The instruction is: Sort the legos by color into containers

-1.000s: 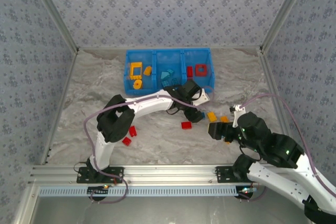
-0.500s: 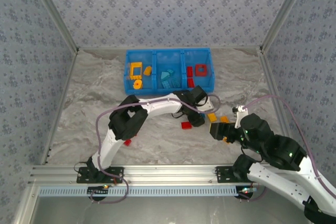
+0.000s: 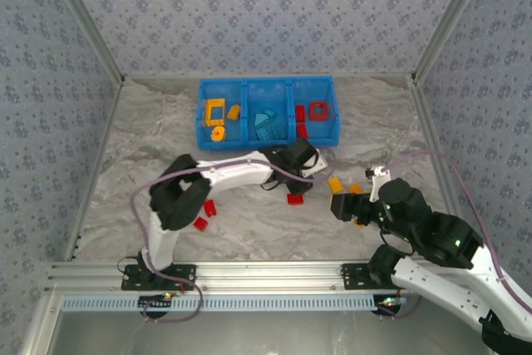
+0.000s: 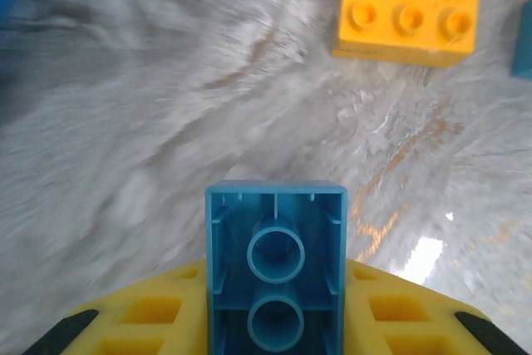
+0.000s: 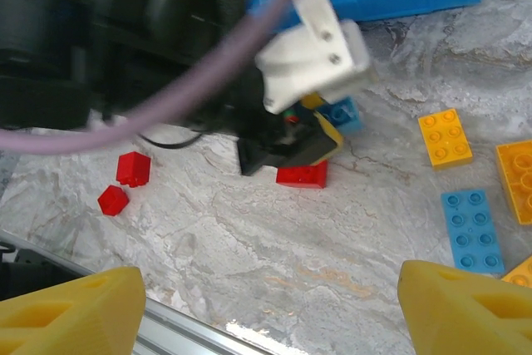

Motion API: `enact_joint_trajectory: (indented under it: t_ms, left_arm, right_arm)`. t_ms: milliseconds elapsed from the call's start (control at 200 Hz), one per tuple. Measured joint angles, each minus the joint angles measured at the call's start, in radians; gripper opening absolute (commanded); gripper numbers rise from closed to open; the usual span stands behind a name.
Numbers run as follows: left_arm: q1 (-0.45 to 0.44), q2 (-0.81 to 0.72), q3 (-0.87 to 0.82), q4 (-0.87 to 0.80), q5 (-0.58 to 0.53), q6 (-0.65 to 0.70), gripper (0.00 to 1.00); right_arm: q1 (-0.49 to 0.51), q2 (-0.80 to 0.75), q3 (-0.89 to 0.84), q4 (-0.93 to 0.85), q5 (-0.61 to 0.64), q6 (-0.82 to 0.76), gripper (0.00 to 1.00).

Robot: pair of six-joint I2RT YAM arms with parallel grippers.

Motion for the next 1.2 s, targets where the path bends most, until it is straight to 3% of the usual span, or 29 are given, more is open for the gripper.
enact_joint_trajectory:
  t_ms: [160, 285, 510, 675, 839, 1079, 1199]
  left_arm:
    - [0.095, -0.218, -0.026, -0.011, -0.027, -0.101, 0.29]
    - [0.206, -0.235, 0.049, -0.053, -0.047, -0.164, 0.28]
    - [0.359, 0.037, 0.366, -0.152, -0.044, -0.253, 0.28]
    - [0.417, 0.305, 0.662, -0.225, 0.013, -0.332, 0.29]
    - [0.455, 0.479, 0.882, -0.291, 0.096, -0.404, 0.31]
    - [0.478, 0.565, 0.984, -0.297, 0.207, -0.496, 0.35]
    - [0.478, 0.579, 0.99, -0.298, 0.232, -0.532, 0.47]
  right_arm:
    - [0.024, 0.131, 0.0, 0.108, 0.001, -0.103, 0.81]
    - [0.062, 0.288, 0.033, 0.192, 0.029, -0.182, 0.81]
    - [0.084, 0.417, 0.046, 0.4, 0.141, -0.275, 0.81]
    - [0.098, 0.484, 0.046, 0.569, 0.277, -0.347, 0.82]
    - [0.107, 0.623, 0.073, 0.689, 0.384, -0.422, 0.82]
    - [0.143, 0.797, 0.171, 0.784, 0.452, -0.482, 0.82]
    - [0.158, 0.816, 0.187, 0.798, 0.461, -0.484, 0.82]
